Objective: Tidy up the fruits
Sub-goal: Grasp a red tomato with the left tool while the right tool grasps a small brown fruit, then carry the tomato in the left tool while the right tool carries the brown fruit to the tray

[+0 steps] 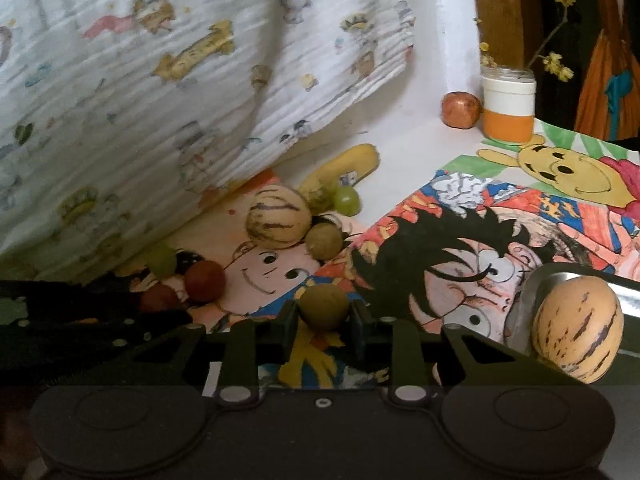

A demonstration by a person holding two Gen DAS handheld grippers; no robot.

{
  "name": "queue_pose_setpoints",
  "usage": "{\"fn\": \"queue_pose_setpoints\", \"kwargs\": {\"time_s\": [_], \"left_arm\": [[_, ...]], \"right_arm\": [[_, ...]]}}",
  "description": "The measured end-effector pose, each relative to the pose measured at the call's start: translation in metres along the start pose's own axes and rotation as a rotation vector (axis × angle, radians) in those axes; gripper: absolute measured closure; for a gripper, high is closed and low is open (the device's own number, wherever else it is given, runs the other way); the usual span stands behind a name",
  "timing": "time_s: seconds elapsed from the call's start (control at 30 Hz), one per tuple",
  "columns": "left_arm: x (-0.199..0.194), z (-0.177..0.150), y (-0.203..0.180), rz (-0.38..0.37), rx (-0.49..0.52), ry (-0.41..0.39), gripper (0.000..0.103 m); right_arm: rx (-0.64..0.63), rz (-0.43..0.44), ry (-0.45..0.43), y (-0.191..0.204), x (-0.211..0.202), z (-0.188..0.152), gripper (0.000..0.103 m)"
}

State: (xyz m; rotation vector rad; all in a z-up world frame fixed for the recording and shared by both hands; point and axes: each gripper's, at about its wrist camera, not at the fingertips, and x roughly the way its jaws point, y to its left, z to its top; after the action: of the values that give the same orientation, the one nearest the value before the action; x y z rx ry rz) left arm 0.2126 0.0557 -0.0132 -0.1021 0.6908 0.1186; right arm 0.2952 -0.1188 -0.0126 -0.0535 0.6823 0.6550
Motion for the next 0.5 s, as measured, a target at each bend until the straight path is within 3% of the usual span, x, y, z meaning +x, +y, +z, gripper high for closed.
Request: {"fn": "queue_pose_setpoints", "kwargs": {"time_s": [0.5], "left_arm": [[-0.03,0.001,-0.01,-0.016,-0.001,-0.039,0.068]], "right_arm": [[-0.006,-0.004,-0.077,0.003,-0.054,-0.008,0.073]]}}
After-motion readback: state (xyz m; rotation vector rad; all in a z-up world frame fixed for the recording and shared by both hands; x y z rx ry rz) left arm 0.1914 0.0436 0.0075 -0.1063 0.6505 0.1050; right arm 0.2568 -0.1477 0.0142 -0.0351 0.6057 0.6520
